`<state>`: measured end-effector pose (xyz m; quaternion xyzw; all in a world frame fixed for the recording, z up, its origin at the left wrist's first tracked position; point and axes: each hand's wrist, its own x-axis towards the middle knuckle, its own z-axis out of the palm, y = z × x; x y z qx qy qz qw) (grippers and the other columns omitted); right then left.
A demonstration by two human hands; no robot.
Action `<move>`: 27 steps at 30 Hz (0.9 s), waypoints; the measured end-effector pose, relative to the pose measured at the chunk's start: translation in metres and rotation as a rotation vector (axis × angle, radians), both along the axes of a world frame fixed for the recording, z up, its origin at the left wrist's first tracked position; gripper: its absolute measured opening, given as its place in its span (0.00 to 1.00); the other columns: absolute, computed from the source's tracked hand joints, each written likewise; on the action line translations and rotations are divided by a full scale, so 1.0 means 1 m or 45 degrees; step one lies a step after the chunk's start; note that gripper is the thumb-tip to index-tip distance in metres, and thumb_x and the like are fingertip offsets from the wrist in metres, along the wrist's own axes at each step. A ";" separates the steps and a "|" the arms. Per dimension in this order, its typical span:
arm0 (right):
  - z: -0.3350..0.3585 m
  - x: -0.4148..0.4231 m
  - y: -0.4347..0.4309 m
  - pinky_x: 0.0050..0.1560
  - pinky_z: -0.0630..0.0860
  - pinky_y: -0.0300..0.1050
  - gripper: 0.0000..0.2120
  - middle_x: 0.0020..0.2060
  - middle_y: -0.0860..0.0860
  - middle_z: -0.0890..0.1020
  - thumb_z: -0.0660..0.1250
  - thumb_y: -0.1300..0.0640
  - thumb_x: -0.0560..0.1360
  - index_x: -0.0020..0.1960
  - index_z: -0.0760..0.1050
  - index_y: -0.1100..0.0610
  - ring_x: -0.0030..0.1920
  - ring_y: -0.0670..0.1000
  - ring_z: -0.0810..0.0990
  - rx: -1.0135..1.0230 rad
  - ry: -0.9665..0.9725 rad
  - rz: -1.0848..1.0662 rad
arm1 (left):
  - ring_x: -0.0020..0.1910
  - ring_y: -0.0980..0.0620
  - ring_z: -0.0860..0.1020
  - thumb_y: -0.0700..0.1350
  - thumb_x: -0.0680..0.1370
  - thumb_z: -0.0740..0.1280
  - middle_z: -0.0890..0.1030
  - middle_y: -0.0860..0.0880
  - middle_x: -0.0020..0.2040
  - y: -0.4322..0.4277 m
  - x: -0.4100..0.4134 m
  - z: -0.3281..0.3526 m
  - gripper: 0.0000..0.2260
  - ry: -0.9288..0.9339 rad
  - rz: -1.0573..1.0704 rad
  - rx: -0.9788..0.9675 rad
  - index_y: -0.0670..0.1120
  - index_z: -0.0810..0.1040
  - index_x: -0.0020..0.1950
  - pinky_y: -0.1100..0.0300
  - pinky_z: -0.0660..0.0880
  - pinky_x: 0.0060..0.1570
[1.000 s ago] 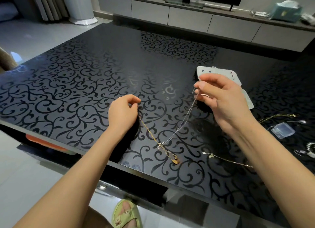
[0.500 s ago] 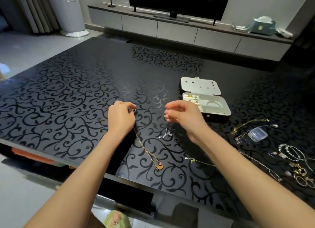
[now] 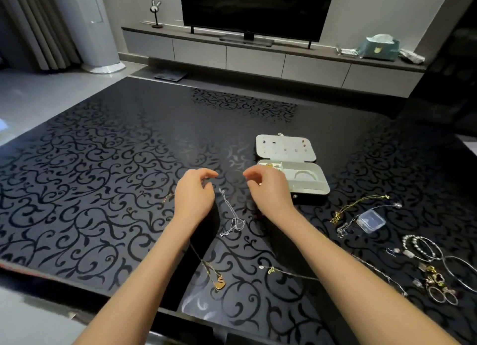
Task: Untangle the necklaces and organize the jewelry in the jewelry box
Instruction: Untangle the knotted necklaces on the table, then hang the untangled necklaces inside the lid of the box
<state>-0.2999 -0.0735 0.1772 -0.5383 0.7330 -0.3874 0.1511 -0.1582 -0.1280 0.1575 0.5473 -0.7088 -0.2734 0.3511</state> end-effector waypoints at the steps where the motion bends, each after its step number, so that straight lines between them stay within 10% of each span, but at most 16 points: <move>1: 0.003 -0.013 0.002 0.57 0.73 0.43 0.13 0.51 0.52 0.83 0.61 0.67 0.74 0.54 0.80 0.58 0.53 0.51 0.79 -0.005 0.048 -0.044 | 0.54 0.52 0.77 0.34 0.75 0.59 0.78 0.51 0.53 0.000 -0.004 0.000 0.15 0.001 -0.021 0.018 0.46 0.81 0.54 0.65 0.68 0.51; 10: 0.007 -0.143 -0.012 0.55 0.71 0.47 0.14 0.60 0.52 0.78 0.60 0.59 0.77 0.62 0.75 0.56 0.60 0.55 0.75 0.288 0.288 -0.414 | 0.55 0.48 0.76 0.42 0.80 0.60 0.79 0.46 0.57 -0.059 -0.096 0.005 0.12 -0.105 -0.201 0.206 0.43 0.76 0.61 0.62 0.68 0.50; 15: 0.009 -0.166 -0.045 0.55 0.71 0.47 0.14 0.58 0.53 0.79 0.57 0.56 0.79 0.61 0.76 0.58 0.58 0.54 0.76 0.315 0.319 -0.267 | 0.31 0.51 0.61 0.43 0.77 0.63 0.62 0.49 0.32 -0.097 -0.143 0.000 0.16 -0.112 -0.207 0.397 0.46 0.59 0.34 0.59 0.56 0.31; 27: -0.002 -0.186 -0.138 0.60 0.69 0.53 0.17 0.41 0.50 0.82 0.59 0.44 0.77 0.42 0.81 0.53 0.52 0.55 0.76 0.652 0.373 -0.144 | 0.39 0.49 0.72 0.42 0.73 0.71 0.76 0.44 0.40 -0.116 -0.141 -0.016 0.07 0.065 -0.382 0.561 0.39 0.79 0.45 0.57 0.66 0.41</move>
